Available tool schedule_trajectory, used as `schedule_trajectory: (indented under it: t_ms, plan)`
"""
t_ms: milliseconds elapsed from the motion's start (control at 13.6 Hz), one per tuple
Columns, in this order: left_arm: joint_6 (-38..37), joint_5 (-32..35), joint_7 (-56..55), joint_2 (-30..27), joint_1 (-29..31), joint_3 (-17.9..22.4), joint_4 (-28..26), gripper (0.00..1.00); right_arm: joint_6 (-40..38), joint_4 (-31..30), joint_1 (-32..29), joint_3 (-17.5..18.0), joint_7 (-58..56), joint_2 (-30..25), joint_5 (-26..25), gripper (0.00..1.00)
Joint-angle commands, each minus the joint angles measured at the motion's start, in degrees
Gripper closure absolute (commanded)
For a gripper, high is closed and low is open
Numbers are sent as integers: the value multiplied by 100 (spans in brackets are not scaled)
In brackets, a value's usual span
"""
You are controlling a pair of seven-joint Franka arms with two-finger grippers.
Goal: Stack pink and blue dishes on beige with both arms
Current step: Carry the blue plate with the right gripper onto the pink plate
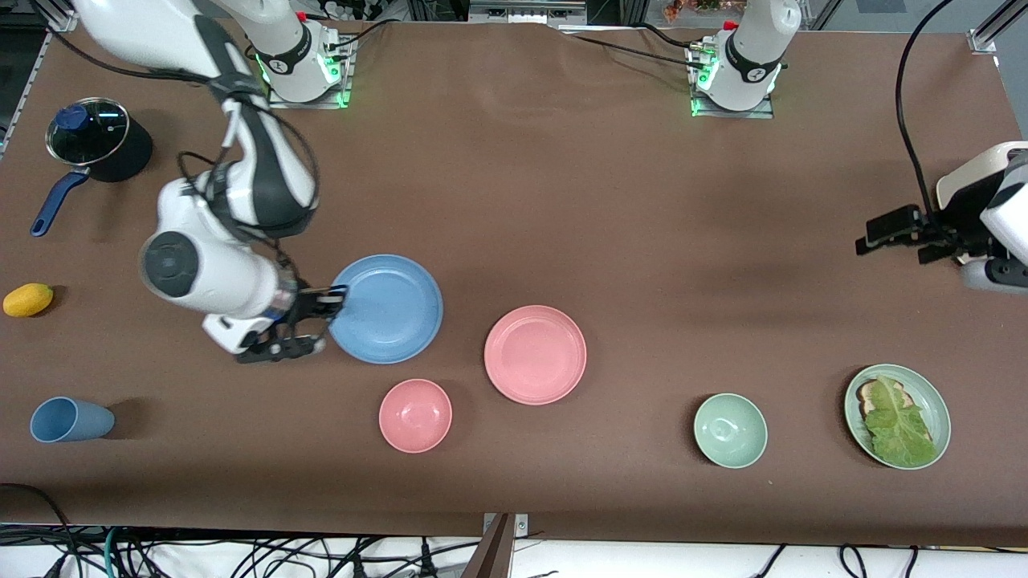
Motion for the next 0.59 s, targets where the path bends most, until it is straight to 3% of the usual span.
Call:
schedule_trajectory:
  t_ms: [0,147,514]
  plan:
    - [-234,484,63,-255,75,-359,-386,0,359,438,516,-41,993,411,75,100]
    - [-216,1003,28,-395,84,-659,-299,0,798,719,868,-41,1705,727,75,100]
    - [-225,944,-234,-659,172,-660,-158,0,1502,1511,1379,-50,2858,1615,66,100]
